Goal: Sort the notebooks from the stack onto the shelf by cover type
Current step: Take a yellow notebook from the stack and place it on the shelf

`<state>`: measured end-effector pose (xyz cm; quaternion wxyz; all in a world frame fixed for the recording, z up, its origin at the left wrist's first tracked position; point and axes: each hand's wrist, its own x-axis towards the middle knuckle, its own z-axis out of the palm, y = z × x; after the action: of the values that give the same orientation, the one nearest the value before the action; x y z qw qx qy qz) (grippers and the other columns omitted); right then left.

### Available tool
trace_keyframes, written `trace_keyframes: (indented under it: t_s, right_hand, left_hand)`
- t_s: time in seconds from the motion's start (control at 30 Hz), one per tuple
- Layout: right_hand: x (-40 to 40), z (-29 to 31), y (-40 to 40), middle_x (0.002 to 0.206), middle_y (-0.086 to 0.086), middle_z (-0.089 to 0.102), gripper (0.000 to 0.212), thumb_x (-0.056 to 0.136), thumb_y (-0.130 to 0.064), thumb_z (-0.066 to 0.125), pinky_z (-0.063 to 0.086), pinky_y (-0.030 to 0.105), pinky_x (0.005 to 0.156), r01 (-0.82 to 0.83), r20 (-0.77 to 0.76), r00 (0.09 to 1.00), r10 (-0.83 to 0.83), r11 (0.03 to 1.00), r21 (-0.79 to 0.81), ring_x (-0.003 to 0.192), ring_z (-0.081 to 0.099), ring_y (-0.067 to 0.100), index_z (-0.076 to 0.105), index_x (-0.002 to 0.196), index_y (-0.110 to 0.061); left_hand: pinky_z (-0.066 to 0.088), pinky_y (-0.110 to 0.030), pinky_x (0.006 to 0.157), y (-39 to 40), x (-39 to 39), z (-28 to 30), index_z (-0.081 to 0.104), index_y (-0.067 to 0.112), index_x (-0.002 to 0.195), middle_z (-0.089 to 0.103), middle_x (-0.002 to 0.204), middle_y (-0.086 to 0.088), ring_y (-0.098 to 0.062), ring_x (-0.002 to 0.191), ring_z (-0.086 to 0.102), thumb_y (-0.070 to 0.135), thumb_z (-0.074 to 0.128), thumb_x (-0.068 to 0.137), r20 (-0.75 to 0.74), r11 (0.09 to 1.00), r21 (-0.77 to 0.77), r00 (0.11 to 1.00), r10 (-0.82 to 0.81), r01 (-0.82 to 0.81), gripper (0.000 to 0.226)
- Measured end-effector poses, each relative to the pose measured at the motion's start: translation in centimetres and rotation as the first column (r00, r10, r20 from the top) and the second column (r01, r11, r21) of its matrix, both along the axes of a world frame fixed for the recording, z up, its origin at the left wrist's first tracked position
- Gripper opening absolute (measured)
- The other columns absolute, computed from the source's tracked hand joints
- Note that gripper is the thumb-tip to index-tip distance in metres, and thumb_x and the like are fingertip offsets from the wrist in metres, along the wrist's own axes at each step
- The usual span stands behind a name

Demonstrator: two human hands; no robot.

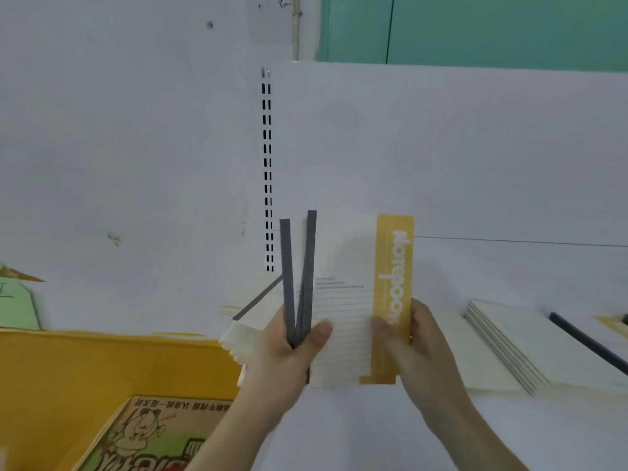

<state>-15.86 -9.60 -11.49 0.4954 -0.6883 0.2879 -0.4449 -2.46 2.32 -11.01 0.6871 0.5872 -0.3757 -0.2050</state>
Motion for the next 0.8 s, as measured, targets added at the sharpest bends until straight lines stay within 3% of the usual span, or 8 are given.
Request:
trace_keyframes:
  t_s: [0.23,0.37,0.43,0.5,0.53,0.63,0.7,0.8]
  right_hand:
    - [-3.0,-2.3,0.0,0.094,-0.006,0.073,0.024,0.082,-0.044,0.063,0.055,0.047,0.080,0.111,0.070,0.991,-0.110,0.994,-0.005,0.089,0.070,0.013,0.058,0.101,-0.031]
    - [-3.6,-2.5,-0.4,0.092,-0.011,0.072,0.008,0.092,-0.032,0.062,0.053,0.037,0.073,0.144,0.095,0.985,-0.143,0.990,0.000,0.085,0.069,0.010,0.058,0.098,-0.033]
    - [-3.5,-2.3,-0.6,0.092,-0.012,0.071,0.007,0.093,-0.032,0.063,0.055,0.042,0.077,0.162,0.078,0.984,-0.161,0.987,0.002,0.087,0.068,0.011,0.057,0.097,-0.034]
    - [-3.4,-2.4,-0.8,0.093,-0.010,0.071,0.007,0.093,-0.032,0.062,0.055,0.047,0.081,0.180,0.080,0.980,-0.181,0.983,0.019,0.090,0.068,0.016,0.057,0.096,-0.036]
    - [-3.3,-2.5,-0.9,0.093,-0.009,0.071,0.007,0.094,-0.032,0.062,0.055,0.050,0.083,0.190,0.086,0.978,-0.192,0.981,0.032,0.091,0.067,0.018,0.058,0.095,-0.036]
    - [-2.8,-2.7,-0.9,0.094,-0.007,0.071,0.007,0.093,-0.031,0.064,0.053,0.053,0.088,0.187,0.085,0.978,-0.192,0.980,0.064,0.094,0.067,0.020,0.059,0.094,-0.036]
    - [-2.3,-2.9,-0.8,0.093,-0.007,0.072,0.006,0.093,-0.030,0.065,0.053,0.053,0.088,0.173,0.062,0.982,-0.178,0.981,0.087,0.093,0.067,0.021,0.060,0.095,-0.034]
    - [-1.4,-3.0,-0.7,0.093,-0.005,0.072,0.005,0.093,-0.029,0.064,0.054,0.050,0.086,0.161,0.055,0.984,-0.169,0.978,0.134,0.092,0.068,0.020,0.061,0.096,-0.029]
  left_hand:
    - [0.058,-0.038,0.090,-1.0,-1.9,-1.4,0.064,0.036,0.110,0.074,0.105,0.019,-0.001,0.099,0.068,0.046,0.058,0.094,0.172,0.987,0.113,0.976,-0.131,0.113,0.020]
    - [0.050,-0.026,0.070,-0.2,-0.5,0.5,0.067,0.015,0.082,0.069,0.075,0.008,-0.006,0.070,0.062,0.078,0.025,0.084,0.386,0.976,0.135,0.916,0.108,-0.172,0.076]
    - [0.047,-0.028,0.069,0.1,2.0,1.3,0.067,0.017,0.090,0.069,0.085,0.005,-0.012,0.077,0.060,0.064,0.024,0.095,0.668,0.858,0.130,0.683,0.294,-0.496,0.064]
    - [0.047,-0.031,0.077,0.3,4.5,1.9,0.060,0.018,0.109,0.064,0.101,0.001,-0.020,0.093,0.057,0.057,0.033,0.100,0.885,0.635,0.222,0.426,0.186,-0.740,0.049]
    - [0.047,-0.032,0.081,0.2,5.3,1.8,0.056,0.017,0.113,0.060,0.102,0.000,-0.022,0.098,0.056,0.059,0.036,0.099,0.910,0.518,0.313,0.407,0.074,-0.796,0.049]
    - [0.047,-0.031,0.078,0.4,6.0,1.6,0.053,0.016,0.107,0.051,0.091,0.002,-0.020,0.094,0.055,0.066,0.042,0.095,0.869,0.392,0.474,0.491,-0.065,-0.788,0.052]
    - [0.046,-0.029,0.072,0.2,5.9,1.1,0.051,0.016,0.102,0.054,0.088,0.003,-0.017,0.085,0.053,0.063,0.049,0.094,0.850,0.451,0.482,0.526,-0.034,-0.751,0.048]
    - [0.045,-0.030,0.061,0.5,5.6,0.9,0.046,0.017,0.099,0.059,0.084,0.003,-0.016,0.074,0.058,0.049,0.051,0.099,0.677,0.674,0.486,0.727,0.112,-0.556,0.032]
